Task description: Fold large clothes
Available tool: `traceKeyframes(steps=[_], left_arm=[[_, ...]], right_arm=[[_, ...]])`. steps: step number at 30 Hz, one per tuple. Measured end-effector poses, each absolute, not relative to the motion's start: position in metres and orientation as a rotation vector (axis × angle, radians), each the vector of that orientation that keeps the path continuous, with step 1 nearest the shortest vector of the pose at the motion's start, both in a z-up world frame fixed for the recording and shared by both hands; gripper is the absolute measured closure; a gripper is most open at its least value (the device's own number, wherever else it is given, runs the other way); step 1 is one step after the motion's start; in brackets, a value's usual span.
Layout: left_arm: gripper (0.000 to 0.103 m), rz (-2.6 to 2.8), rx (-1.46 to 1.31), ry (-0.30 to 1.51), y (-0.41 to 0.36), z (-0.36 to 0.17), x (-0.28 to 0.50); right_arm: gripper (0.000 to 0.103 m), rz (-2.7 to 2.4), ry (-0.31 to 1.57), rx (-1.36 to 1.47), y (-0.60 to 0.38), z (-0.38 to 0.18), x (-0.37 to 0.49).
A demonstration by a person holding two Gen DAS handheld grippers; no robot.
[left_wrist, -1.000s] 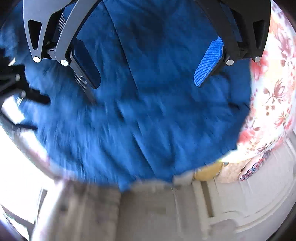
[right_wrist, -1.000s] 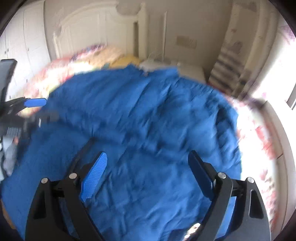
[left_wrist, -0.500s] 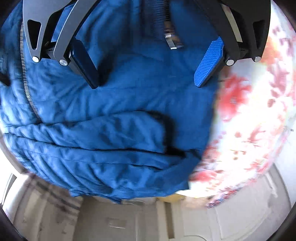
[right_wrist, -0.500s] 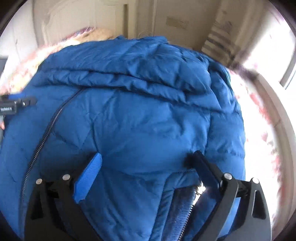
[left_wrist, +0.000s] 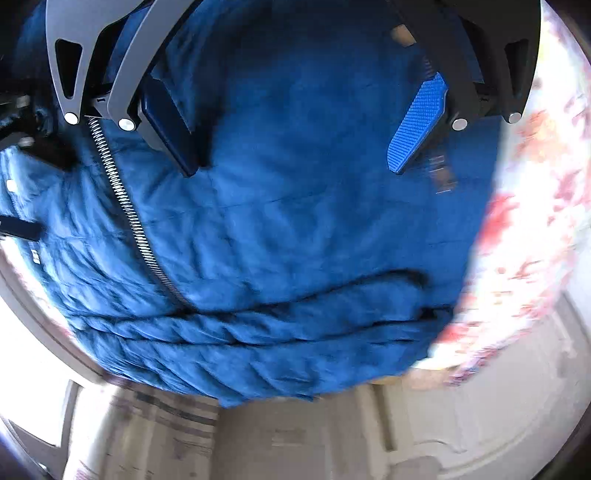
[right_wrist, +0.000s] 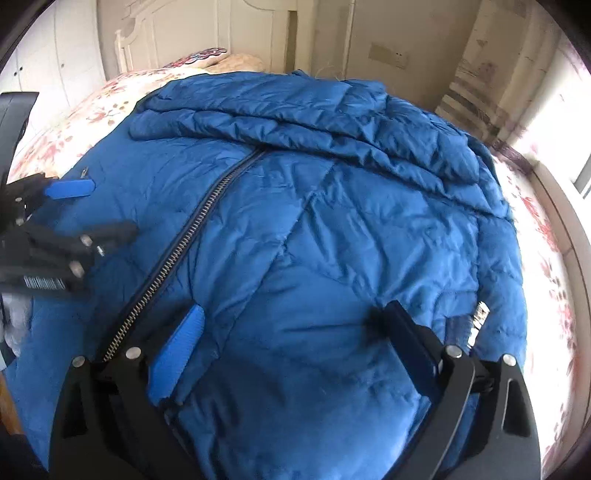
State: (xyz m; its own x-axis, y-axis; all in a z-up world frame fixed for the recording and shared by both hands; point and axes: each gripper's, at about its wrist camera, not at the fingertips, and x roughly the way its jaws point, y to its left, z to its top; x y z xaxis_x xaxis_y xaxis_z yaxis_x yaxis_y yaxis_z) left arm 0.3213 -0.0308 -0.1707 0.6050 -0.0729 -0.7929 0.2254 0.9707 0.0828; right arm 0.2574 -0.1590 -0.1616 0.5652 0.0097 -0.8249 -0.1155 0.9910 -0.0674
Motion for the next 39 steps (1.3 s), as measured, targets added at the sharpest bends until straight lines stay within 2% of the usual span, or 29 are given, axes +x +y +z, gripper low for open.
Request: traceKeyframes(steps=[5,9,12,16,18,21,24,29,34,36,39], left_arm=[[0.004,-0.072,0.204,0.884,-0.001,-0.172,0.289],[0.004,-0.031,0.119,0.920,0.018,-0.175,0.288],[0.006,0.037,0.119,0.885,0.023,-0.162,0.273],[0.006,-0.128,0.103,0.814,0.003,-0.142,0.227],[0.005,-0.180,0.177,0.818,-0.019,-0.149,0.208],[0.004,-0.159,0.265,0.857,-0.035,-0.183,0.201],[0.004,-0.205,0.194,0.837,-0.018,-0.184,0.197],[0.004,-0.141,0.112,0.778,0.031,-0.168,0.174],[0.004,-0.090,0.067,0.811,0.071,-0.191,0.177],[0.005,-0.067,0.092,0.809,0.068,-0.187,0.172],[0.005,-0.091,0.099,0.773,0.054,-0.172,0.154]], right_arm=[[0.007,0.060,0.898,-0.105,-0.163,-0.140,0.210],[0.006,0.055,0.942,-0.076,-0.177,-0.164,0.202],[0.007,-0.024,0.946,-0.108,-0.176,-0.158,0.194],[0.007,0.024,0.839,-0.082,-0.157,-0.134,0.158],[0.007,0.054,0.816,-0.103,-0.142,-0.131,0.148],[0.007,0.085,0.901,-0.200,-0.117,-0.154,0.143],[0.006,0.083,0.875,-0.113,-0.127,-0.167,0.136],[0.007,0.072,0.825,-0.086,-0.145,-0.143,0.106],[0.005,0.011,0.840,-0.022,-0.184,-0.167,0.090],[0.005,0.024,0.790,0.012,-0.190,-0.171,0.082],[0.006,-0.029,0.812,-0.004,-0.183,-0.161,0.078]])
